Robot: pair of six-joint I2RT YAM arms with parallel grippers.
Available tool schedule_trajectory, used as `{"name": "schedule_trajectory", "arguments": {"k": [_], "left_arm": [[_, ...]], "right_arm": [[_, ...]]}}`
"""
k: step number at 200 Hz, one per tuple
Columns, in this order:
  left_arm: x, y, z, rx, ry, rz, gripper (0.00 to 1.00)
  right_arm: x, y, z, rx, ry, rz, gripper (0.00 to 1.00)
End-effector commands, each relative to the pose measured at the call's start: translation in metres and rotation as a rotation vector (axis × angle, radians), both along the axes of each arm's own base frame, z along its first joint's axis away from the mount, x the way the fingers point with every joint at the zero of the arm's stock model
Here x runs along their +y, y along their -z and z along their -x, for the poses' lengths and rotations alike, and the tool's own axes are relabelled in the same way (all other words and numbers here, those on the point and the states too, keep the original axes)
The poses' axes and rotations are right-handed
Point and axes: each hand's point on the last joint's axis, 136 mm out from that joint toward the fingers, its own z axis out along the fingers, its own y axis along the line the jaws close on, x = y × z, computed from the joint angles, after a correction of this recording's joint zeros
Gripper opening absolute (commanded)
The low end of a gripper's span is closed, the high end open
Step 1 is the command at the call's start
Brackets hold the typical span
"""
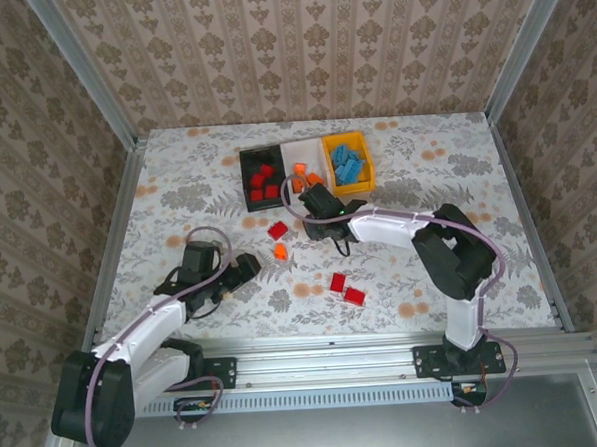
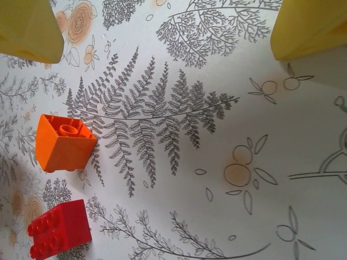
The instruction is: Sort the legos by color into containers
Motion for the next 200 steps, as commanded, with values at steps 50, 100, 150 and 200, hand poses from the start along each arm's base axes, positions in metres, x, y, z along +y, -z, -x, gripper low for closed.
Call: {"name": "schedule_trajectory", "arguments": {"k": [50,100,150,200], "left_arm": [[-0.039,-0.022,-0.007,-0.053,0.191,-0.052,0.99],[-0.057,-0.028,-0.016,-0.052,0.269,-0.088,0.99],[-0.077,-0.032,-0.040,-0.072,0.369,-0.239,0.98],[-0.095,-0.017,-0.064,-0.077,0.463,-0.466,0.87]], "right_arm": [[-0.009,-0.050,-0.114,-0.157,0.075,0.158,0.36],[0.000,-0.051,-0.147,-0.142,0.061,0.130,0.52],[0.018,-0.112,-0.113,-0.242,0.018,0.016,0.61],[-0.022,-0.132,-0.036,-0.277,0.127,-0.139,0.65]]}}
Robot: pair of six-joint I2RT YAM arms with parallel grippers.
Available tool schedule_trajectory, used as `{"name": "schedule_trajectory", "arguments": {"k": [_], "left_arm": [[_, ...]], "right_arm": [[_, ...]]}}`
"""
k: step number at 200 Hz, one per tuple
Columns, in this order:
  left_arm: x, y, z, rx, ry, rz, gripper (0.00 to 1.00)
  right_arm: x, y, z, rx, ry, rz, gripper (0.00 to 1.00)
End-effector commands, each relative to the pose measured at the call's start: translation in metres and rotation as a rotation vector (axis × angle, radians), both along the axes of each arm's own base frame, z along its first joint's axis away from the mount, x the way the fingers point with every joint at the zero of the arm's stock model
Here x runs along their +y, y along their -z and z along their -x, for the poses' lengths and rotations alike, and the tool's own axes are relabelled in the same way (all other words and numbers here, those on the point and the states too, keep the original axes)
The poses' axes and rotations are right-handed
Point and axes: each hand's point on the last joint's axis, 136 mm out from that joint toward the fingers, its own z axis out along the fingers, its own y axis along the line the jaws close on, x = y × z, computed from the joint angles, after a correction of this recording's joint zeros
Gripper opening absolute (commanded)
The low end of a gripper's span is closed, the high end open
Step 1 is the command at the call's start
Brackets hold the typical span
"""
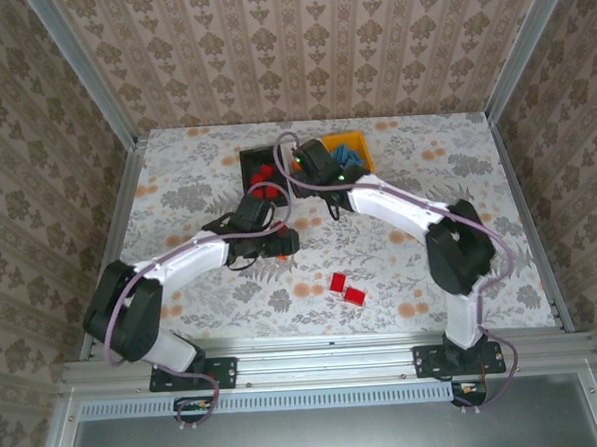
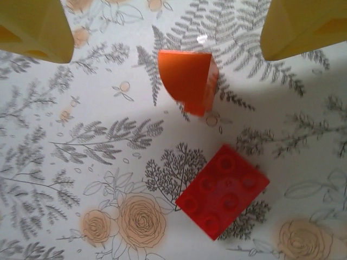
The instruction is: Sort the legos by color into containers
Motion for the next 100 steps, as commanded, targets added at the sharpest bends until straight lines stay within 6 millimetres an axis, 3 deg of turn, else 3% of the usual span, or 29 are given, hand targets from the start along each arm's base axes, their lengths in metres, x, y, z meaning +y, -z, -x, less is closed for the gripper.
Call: {"name": "schedule_trajectory", "arguments": {"k": [1,57,61,100], "left_arm": [[0.004,0.010,-0.006,-0.023,0.059,-0.164,0.86],[0.000,0.035,-0.008,0.003,0.089,-0.337,0.70],[0.000,0.036,-0.007,0.008,0.090,-0.346,0.69],[0.003,0.046,-0.003,0.019,0.080,-0.403,0.54]], "right_arm": [[-0.026,-0.022,0.021,-0.053,0.090,-0.128,0.65],[-0.089,0.005,0.088,0.000,0.165,-0.082,0.65],[-0.094,-0.001,0.093,-0.011,0.166,-0.088,0.65],[-0.119,0.009,0.114,-0.002,0.192,-0.058,0.65]]}}
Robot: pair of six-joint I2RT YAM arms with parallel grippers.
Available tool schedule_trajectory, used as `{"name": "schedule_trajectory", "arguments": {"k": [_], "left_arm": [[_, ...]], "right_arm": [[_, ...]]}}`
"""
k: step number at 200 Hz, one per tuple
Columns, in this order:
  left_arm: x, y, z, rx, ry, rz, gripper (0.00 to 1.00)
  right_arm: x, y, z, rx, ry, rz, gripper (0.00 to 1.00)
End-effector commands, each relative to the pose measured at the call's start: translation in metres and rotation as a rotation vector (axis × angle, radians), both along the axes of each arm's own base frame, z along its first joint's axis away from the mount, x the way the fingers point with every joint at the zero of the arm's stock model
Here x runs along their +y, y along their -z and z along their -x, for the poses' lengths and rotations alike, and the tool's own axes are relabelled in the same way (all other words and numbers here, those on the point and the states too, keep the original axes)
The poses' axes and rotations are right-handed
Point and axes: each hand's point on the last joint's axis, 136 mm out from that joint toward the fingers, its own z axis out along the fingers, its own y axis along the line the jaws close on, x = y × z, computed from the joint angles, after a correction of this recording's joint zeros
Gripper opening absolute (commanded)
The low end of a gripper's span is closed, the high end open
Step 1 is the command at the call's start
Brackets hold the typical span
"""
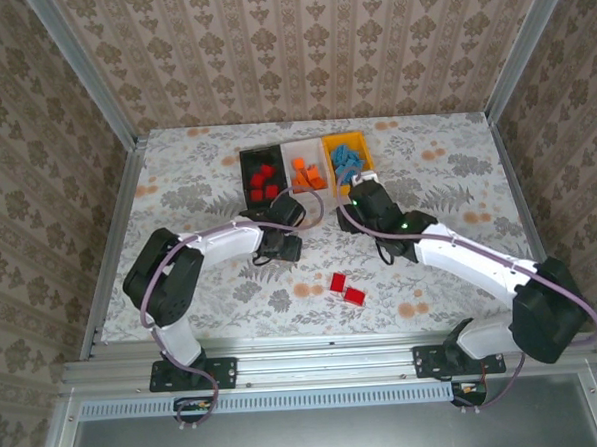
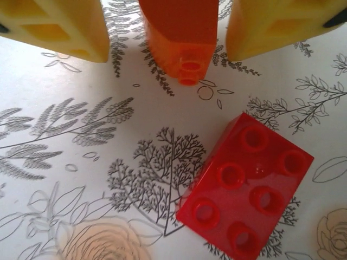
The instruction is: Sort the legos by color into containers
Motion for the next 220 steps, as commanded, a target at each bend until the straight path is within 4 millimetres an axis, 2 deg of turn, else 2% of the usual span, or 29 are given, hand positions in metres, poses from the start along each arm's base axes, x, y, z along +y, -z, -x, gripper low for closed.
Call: {"name": "schedule_trajectory", "arguments": {"k": [1,16,50,69,87,114,133,148,183,220], "left_arm": [[0.009,-0.001,0.001,-0.008,-0.009,-0.072,0.54],[0.010,0.001,0.002,-0.011,-0.009,-0.083,0.49],[0.008,0.003,-0.002,-0.015,0.000,-0.097,0.31],[0.006,-0.001,-0.003,-0.020,0.003,-0.095,0.25],[-0.002,-0.015,-0.005,-0.040,0.021,-0.078,0.23],[-0.024,-0.050,-0.010,-0.094,0.076,-0.042,0.24],[-0.039,-0.072,-0.016,-0.123,0.110,-0.002,0.23],[-0.048,-0.088,-0.026,-0.152,0.130,0.015,0.23],[-0.072,-0.124,-0.061,-0.219,0.172,0.033,0.23],[-0.088,-0.147,-0.107,-0.227,0.156,0.150,0.23]], "right_arm": [[-0.020,0.000,0.010,-0.010,0.053,0.010,0.65],[-0.027,0.004,0.014,-0.011,0.064,0.015,0.65],[-0.037,0.007,0.017,-0.010,0.078,0.017,0.65],[-0.042,0.010,0.020,-0.013,0.087,0.014,0.65],[-0.048,0.014,0.018,-0.017,0.107,0.000,0.65],[-0.053,0.023,0.014,-0.010,0.143,-0.045,0.65],[-0.059,0.037,0.012,-0.006,0.180,-0.055,0.64],[-0.064,0.049,0.012,0.005,0.214,-0.062,0.65],[-0.072,0.060,0.007,-0.004,0.273,-0.037,0.65],[-0.072,0.066,0.004,0.018,0.286,-0.055,0.66]]}}
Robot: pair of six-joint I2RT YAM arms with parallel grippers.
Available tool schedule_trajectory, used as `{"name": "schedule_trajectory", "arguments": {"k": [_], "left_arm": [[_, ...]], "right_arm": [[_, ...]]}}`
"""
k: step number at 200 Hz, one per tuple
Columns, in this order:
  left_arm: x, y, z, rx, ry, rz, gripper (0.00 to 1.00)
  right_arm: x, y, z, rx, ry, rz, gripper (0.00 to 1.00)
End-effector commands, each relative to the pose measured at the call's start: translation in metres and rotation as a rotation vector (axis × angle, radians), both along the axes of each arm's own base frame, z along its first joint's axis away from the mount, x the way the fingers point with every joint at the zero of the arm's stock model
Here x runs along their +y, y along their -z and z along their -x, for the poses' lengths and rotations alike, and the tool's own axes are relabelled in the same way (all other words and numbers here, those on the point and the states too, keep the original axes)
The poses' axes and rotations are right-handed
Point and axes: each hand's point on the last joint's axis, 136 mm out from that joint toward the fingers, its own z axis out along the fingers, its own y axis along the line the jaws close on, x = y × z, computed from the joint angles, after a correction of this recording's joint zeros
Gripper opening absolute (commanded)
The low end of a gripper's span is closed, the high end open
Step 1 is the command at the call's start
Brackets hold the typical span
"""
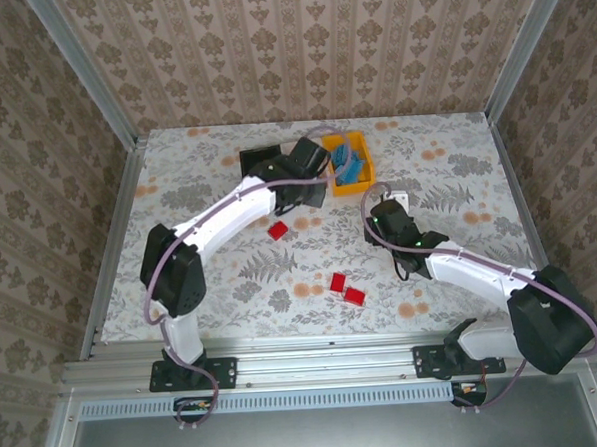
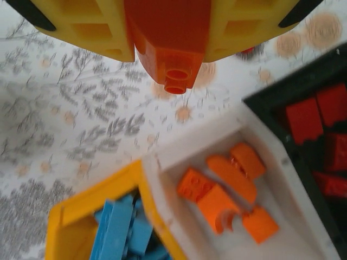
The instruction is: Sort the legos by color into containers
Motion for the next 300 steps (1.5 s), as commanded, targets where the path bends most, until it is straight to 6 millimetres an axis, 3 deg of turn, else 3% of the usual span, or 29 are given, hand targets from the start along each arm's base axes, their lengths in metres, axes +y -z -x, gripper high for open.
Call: {"name": "schedule_trajectory", "arguments": {"k": [1,30,56,68,126,148,162,195,214,220,227,231,234,242,271,300], "left_arm": [[0.005,0.005,-0.023,0.055,0.020,0.011,0.23],[-0.003,-0.004,-0.064,0.075,0.000,0.130,0.23],[-0.002,-0.001,-0.099,0.062,-0.038,0.149,0.23],[-0.001,0.009,-0.110,0.078,-0.055,0.147,0.24],[-0.002,0.039,-0.134,0.119,-0.066,0.138,0.30],[0.000,0.040,-0.136,0.122,-0.072,0.141,0.43],[-0.001,0.031,-0.134,0.113,-0.064,0.148,0.53],[0.003,-0.014,-0.123,0.053,-0.052,0.181,0.77],[0.010,-0.036,-0.105,0.012,-0.039,0.192,0.80],[0.014,-0.031,-0.097,0.010,-0.035,0.183,0.82],[0.019,-0.038,-0.088,-0.017,-0.027,0.190,0.83],[0.023,-0.026,-0.081,-0.001,-0.025,0.175,0.83],[0.026,-0.031,-0.077,-0.015,-0.020,0.180,0.83],[0.037,-0.021,-0.065,-0.013,-0.017,0.151,0.83],[0.085,0.035,-0.026,0.029,-0.026,-0.019,0.84],[0.098,0.077,-0.007,0.075,0.020,-0.088,0.89]], "right_arm": [[-0.005,0.002,-0.006,-0.015,0.051,-0.026,0.66],[-0.006,0.005,-0.007,0.004,0.061,-0.068,0.66],[-0.010,0.004,-0.006,-0.003,0.076,-0.080,0.66],[-0.012,0.003,-0.005,-0.006,0.081,-0.084,0.66],[-0.010,0.001,-0.004,-0.003,0.066,-0.102,0.66],[-0.009,-0.001,-0.004,-0.004,0.059,-0.107,0.66],[-0.007,0.000,-0.003,-0.002,0.049,-0.111,0.67],[-0.003,-0.001,-0.003,-0.002,0.031,-0.126,0.67],[-0.003,-0.001,-0.002,-0.002,0.030,-0.126,0.67],[-0.003,-0.001,-0.002,-0.003,0.030,-0.125,0.67],[-0.003,-0.001,-0.002,-0.003,0.030,-0.126,0.67],[-0.003,-0.002,-0.002,-0.004,0.030,-0.127,0.67],[-0.003,-0.002,-0.002,-0.004,0.029,-0.127,0.67],[-0.003,-0.002,-0.002,-0.005,0.027,-0.128,0.67],[0.000,-0.003,-0.002,-0.005,0.017,-0.144,0.67],[0.002,-0.004,-0.002,-0.005,0.012,-0.150,0.67]]}}
